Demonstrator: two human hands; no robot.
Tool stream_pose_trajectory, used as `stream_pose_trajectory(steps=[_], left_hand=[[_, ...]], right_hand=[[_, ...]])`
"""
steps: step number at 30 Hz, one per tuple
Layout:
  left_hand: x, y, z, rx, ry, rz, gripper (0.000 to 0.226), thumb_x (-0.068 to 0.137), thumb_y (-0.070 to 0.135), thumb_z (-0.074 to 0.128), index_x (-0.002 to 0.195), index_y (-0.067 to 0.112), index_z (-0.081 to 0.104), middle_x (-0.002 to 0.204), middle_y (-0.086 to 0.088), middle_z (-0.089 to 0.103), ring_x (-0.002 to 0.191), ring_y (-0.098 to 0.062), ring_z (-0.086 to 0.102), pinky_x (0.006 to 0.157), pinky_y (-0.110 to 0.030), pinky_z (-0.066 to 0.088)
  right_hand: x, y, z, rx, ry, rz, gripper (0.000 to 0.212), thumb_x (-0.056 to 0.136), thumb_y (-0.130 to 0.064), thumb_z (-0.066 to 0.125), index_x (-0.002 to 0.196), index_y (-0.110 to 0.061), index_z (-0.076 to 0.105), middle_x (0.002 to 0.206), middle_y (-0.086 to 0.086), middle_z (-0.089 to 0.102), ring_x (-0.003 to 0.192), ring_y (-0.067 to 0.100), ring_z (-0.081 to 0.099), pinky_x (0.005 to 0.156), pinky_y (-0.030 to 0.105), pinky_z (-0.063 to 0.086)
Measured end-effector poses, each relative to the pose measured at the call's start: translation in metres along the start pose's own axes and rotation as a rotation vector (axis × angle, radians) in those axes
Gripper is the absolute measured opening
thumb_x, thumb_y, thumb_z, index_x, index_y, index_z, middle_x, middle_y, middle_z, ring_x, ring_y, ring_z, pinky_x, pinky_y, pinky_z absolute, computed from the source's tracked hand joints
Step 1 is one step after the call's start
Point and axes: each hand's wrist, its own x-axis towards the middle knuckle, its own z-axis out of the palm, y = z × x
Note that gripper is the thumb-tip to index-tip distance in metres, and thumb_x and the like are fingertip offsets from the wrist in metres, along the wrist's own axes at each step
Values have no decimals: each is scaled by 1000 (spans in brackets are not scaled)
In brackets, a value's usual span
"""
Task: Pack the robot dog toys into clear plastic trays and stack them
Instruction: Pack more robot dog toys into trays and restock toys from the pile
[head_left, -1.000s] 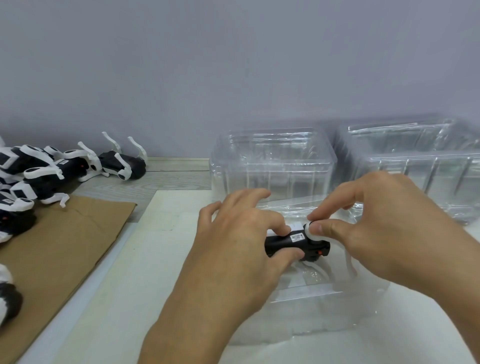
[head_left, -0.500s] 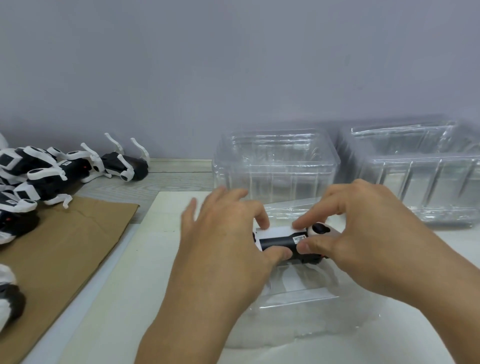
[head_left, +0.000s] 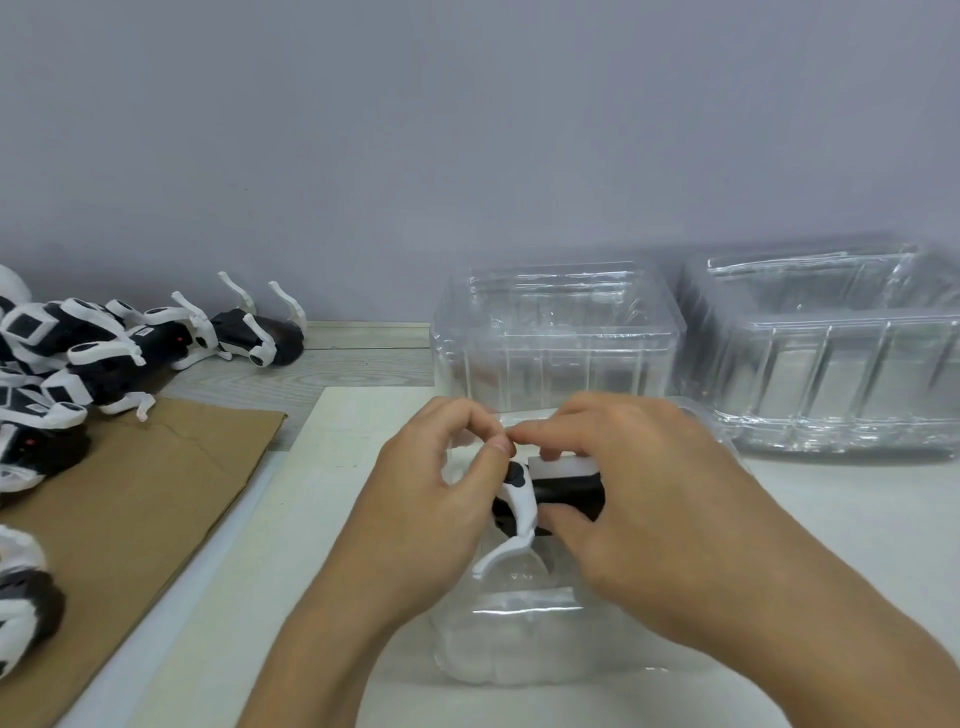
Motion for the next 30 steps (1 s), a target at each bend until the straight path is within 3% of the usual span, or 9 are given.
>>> stream_pose_trajectory(steps=[2,5,8,11,14,17,24,27,30], left_hand=[[0,0,1,-8,10,4,26,96,14,57,74,27,62,96,20,66,100,5,58,78,-6,38],[-1,0,3,-9,25,19,25,96,13,51,76,28,56,94,12,66,84,0,59,72,-3,39],[-2,-1,3,-75,36,-8,21,97,10,46,87,28,49,98,12,67,78,-23,57,65,-14,46],[-1,-1,2,-63,27,-17,33,94,-1,43,90,31,49,104,22,65,88,-14,59,67,-25,45],[-1,0,3,-50,20,-14,35,93,-2,43,90,33,51,102,22,64,90,-4,60,69,-21,47],[-1,0,4,-52,11,-9,34,94,-2,42,93,31,52,95,11,66,81,-20,64,73,-34,51],[-2,1,1,-53,-1,-11,33,94,1,44,87,32,55,68,3,63,39,-9,37,45,-18,33],[-2,1,-1,-46,16,-6,33,92,-2,48,85,29,57,75,5,65,36,-6,31,42,-14,29],[-3,3,-1,-34,5,3,18,94,11,56,83,26,61,74,15,65,50,-3,51,54,-13,37]], right_hand=[[1,2,2,-6,20,0,45,79,-33,73,117,-47,54,91,-15,61,92,7,52,78,32,48],[3,2,4,-39,34,-18,33,79,-33,75,105,-49,65,83,-13,61,82,8,54,72,30,48],[5,3,5,-56,11,-24,20,80,-33,74,90,-50,72,76,-9,58,75,9,53,63,25,43],[6,3,5,-39,5,-15,18,80,-35,75,88,-51,73,73,-8,57,74,11,52,64,28,43],[6,1,8,-71,35,23,17,79,-37,72,90,-51,72,72,-9,58,73,11,54,63,28,45],[6,-2,11,-70,113,101,19,75,-40,72,91,-50,71,75,-12,62,75,12,57,67,31,49],[3,0,-2,-8,13,152,25,73,-37,79,92,-50,70,84,-17,68,84,8,60,73,26,49],[-1,11,-16,57,-35,215,23,76,-33,81,87,-49,68,104,-21,59,88,2,57,68,15,43],[-5,26,-31,2,10,280,25,76,-35,83,74,-49,62,89,-28,54,74,-7,54,54,7,34]])
